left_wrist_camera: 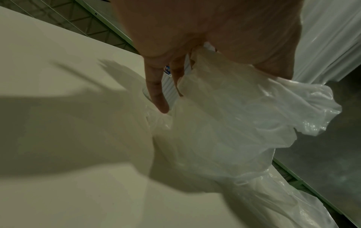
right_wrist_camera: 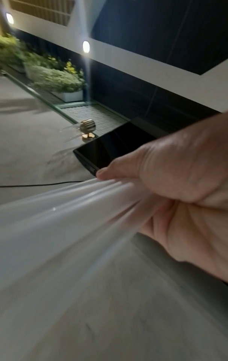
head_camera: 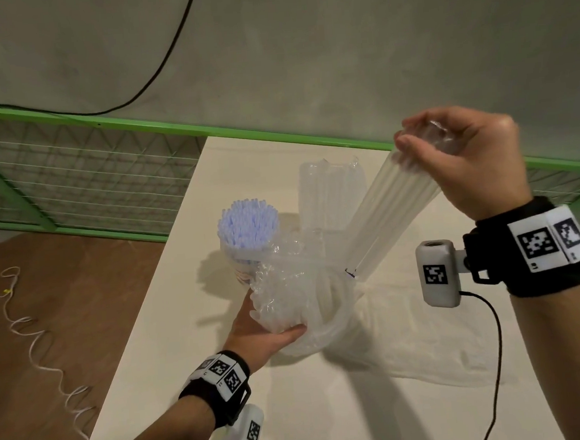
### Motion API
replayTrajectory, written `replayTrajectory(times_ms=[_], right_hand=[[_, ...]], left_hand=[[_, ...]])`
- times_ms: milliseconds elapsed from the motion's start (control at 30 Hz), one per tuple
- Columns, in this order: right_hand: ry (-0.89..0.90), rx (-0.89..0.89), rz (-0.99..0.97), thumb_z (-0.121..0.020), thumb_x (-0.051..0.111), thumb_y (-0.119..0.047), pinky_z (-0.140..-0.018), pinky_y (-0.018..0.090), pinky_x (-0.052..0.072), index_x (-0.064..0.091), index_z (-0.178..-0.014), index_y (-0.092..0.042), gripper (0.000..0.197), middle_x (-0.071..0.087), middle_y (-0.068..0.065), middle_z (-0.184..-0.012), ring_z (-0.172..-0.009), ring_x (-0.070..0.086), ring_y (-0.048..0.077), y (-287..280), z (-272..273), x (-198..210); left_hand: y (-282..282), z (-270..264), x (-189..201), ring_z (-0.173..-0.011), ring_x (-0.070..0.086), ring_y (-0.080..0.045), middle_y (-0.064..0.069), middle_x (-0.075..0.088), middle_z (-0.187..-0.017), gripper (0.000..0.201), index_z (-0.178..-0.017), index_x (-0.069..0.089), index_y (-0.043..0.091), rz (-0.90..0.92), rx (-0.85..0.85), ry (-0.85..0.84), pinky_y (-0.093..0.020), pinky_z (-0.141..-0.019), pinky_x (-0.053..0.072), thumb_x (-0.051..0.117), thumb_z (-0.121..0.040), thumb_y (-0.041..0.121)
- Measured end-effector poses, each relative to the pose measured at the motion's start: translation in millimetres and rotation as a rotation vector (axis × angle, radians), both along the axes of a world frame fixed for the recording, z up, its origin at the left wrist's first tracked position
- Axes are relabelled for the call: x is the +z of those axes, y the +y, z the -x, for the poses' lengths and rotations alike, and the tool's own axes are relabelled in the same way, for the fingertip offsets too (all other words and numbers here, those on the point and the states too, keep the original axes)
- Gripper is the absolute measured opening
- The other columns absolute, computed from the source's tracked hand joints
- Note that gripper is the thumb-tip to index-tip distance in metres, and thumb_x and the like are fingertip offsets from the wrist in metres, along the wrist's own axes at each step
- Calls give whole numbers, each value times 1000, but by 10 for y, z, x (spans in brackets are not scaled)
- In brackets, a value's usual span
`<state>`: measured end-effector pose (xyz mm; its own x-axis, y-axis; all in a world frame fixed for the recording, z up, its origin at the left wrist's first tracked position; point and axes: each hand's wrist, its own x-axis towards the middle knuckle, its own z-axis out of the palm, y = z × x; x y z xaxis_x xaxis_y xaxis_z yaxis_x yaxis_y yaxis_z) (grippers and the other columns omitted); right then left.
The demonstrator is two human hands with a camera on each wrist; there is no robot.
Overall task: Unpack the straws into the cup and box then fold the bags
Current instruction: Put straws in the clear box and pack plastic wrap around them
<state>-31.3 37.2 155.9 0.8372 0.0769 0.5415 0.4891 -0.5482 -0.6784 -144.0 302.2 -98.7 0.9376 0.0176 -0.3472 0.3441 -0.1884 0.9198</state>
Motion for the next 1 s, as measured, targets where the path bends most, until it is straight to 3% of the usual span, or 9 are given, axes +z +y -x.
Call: replayTrajectory(times_ms=[167, 267, 333, 400, 533, 633, 767, 867, 1000], right_hand=[[-12, -24, 288, -84, 77, -25, -79, 22, 56, 74, -102, -15, 21, 73, -6, -89, -80, 71, 7, 55, 62, -171], [-22, -5, 353, -83, 78, -21, -78, 3, 47, 74, -100, -11, 20, 74, -3, -89, -80, 66, -1, 61, 91, -292], [-46, -5, 384, -82, 79, -19, -76, 6, 47, 75, -97, -9, 19, 75, -1, -87, -77, 65, 1, 40, 102, -336], [-50, -24, 386, -82, 78, -21, -76, 18, 52, 75, -98, -10, 19, 75, 0, -87, -76, 69, 9, -21, 105, -286], [-5, -55, 256, -84, 76, -29, -78, 35, 58, 74, -102, -15, 23, 75, -1, -88, -77, 71, 12, -171, 55, -66], [1, -8, 173, -85, 76, -31, -73, 46, 60, 73, -104, -14, 25, 75, 2, -86, -74, 73, 17, -197, 21, 47], [-111, 22, 1, -87, 74, -30, -68, 40, 60, 71, -104, -9, 27, 73, 10, -95, -73, 74, 19, -193, -56, 432], [-219, 42, -37, -90, 69, -39, -70, 32, 57, 66, -99, -27, 15, 72, 2, -95, -76, 73, 11, -136, -224, 764], [-201, 87, 19, -87, 73, -32, -66, 19, 53, 71, -102, -10, 26, 72, -9, -83, -73, 70, 2, 107, -708, 599]], left_hand=[[-10, -13, 37, -111, 65, 1, 19, 70, -118, 104, -131, 54, 35, -27, 4, -1, -36, -106, 50, 96, -39, 60], [-15, -28, 54, -113, 63, 1, 21, 68, -120, 104, -132, 50, 39, -41, 23, -12, -36, -107, 49, 97, -40, 56], [-28, -32, 72, -112, 63, 3, 21, 68, -118, 102, -131, 51, 38, -47, 27, -10, -34, -107, 48, 96, -41, 53], [-31, -31, 81, -110, 64, 4, 21, 69, -116, 101, -130, 53, 36, -40, 36, 4, -33, -106, 48, 96, -40, 52], [-32, -30, 81, -108, 65, 3, 18, 70, -114, 101, -128, 55, 35, -34, 41, 22, -32, -105, 49, 97, -38, 54], [-36, -32, 97, -109, 65, 2, 18, 70, -115, 99, -128, 55, 34, -42, 31, 27, -32, -105, 49, 96, -40, 52], [-45, -29, 117, -105, 66, 4, 16, 71, -113, 95, -127, 57, 32, -42, 36, 41, -28, -102, 50, 96, -42, 49], [-35, -16, 120, -101, 65, 9, 17, 71, -112, 91, -127, 57, 32, -49, 33, 37, -21, -97, 50, 97, -46, 44], [-35, -15, 121, -102, 66, 8, 18, 72, -112, 94, -127, 57, 33, -44, 34, 54, -22, -96, 50, 97, -44, 48]])
